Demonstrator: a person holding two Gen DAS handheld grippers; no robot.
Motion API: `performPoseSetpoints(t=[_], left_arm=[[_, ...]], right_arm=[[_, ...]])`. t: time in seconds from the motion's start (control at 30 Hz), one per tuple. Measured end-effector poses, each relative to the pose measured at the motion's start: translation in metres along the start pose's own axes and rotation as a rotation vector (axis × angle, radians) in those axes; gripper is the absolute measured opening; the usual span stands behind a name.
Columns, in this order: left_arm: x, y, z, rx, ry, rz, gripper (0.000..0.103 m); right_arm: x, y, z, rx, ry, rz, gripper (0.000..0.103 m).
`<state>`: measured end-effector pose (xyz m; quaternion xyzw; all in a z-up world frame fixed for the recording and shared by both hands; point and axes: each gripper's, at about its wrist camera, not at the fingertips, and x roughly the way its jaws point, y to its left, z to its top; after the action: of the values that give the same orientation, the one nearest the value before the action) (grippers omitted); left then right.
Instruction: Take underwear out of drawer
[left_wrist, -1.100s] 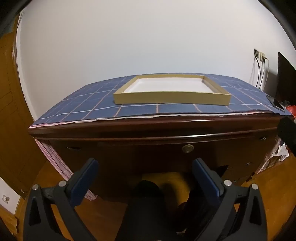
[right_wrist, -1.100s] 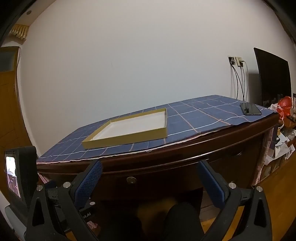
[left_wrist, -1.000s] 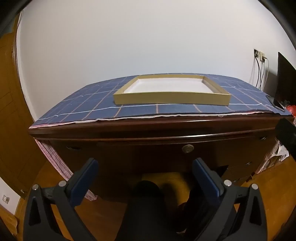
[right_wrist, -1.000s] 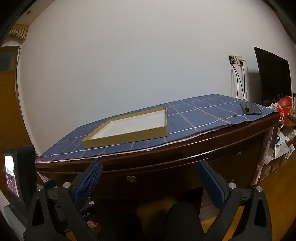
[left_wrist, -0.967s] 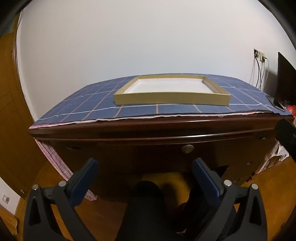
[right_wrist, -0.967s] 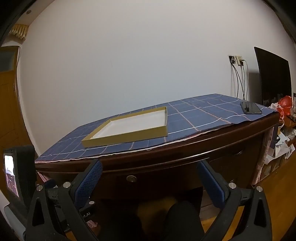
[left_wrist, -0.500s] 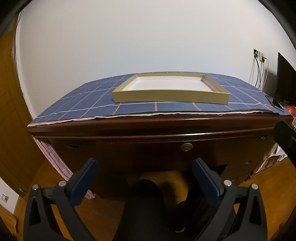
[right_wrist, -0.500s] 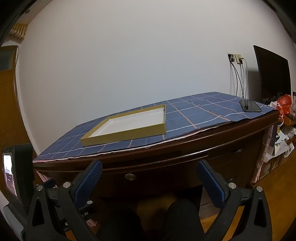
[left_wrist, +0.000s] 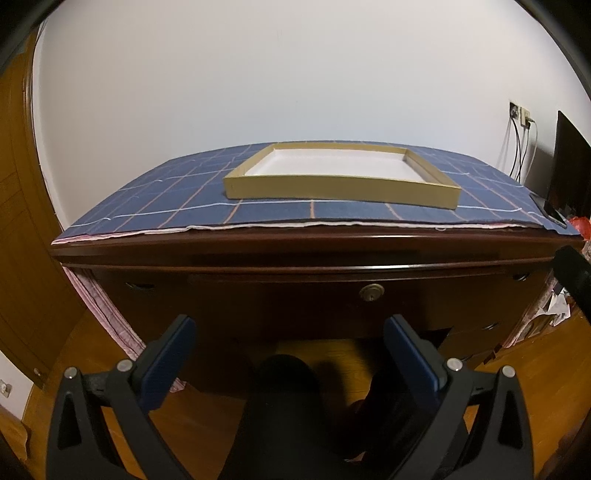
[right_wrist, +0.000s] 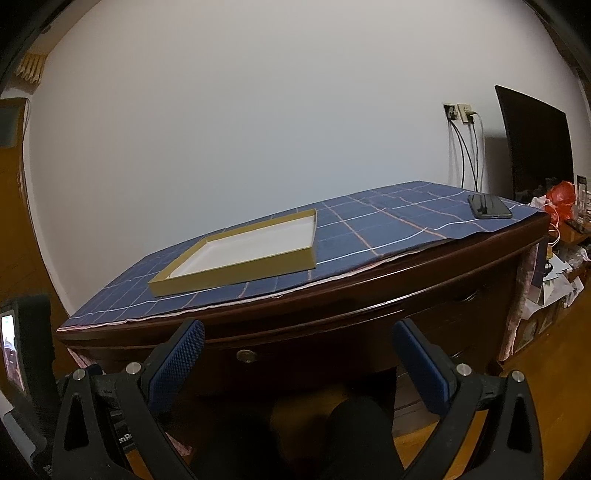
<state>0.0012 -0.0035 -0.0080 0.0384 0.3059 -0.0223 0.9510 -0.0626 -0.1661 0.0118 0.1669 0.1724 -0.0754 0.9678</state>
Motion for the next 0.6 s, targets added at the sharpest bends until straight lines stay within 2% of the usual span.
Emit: performPoseSetpoints(t=[0.3, 0.6], left_arm=[[-0.0002, 0.0002, 0.0005, 0.003, -0.004, -0.001, 0.103], [0.0020, 0.0020, 0.0023, 0.001, 0.009, -0.012, 0.103]], right_arm=[[-0.0018, -0.0021, -0.0022, -0.054, -0.054, -0.021, 0.103], [0.0039, -0.0095, -0.0036, -0.034, -0.030, -0.025, 0.103]])
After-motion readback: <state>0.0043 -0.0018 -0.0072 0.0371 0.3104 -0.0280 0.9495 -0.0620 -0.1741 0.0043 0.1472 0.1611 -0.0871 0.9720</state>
